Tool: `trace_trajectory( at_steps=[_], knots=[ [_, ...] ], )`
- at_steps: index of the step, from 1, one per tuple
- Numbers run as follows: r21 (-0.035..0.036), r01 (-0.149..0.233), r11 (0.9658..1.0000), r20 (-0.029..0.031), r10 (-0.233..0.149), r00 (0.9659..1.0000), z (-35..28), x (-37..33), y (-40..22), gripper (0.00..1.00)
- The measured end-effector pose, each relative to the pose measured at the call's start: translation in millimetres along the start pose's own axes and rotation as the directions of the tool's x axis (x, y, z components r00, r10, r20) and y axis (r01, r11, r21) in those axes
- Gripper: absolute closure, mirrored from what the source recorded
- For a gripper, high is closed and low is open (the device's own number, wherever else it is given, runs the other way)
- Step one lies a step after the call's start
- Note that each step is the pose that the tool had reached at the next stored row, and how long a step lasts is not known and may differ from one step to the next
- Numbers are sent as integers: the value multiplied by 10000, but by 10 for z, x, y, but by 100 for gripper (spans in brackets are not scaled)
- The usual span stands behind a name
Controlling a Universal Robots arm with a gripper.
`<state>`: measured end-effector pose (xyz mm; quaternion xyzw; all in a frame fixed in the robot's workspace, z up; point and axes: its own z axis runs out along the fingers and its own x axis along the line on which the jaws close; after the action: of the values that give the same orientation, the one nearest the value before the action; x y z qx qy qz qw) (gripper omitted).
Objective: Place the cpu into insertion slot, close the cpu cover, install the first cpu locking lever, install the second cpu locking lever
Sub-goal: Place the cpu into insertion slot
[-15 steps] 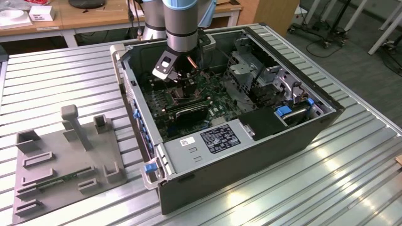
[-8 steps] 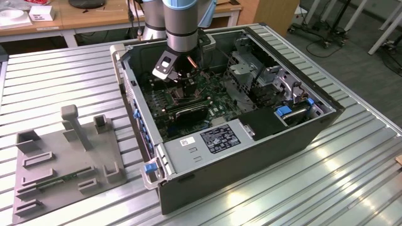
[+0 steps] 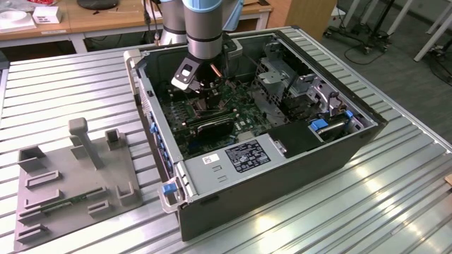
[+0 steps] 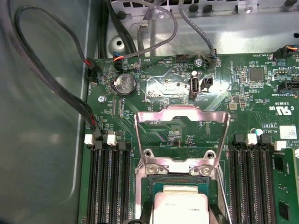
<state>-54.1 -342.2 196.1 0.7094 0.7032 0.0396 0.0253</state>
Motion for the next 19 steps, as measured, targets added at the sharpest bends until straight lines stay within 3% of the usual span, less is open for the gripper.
trace_trajectory(
  at_steps=[5,12,19],
  knots=[
    [0,0,10000,-12,0,10000,0,-1,0,46],
    [-15,84,10000,-78,-84,9999,1,0,0,46],
    [-14,132,9999,-85,-133,9999,10,-1,2,46]
  ],
)
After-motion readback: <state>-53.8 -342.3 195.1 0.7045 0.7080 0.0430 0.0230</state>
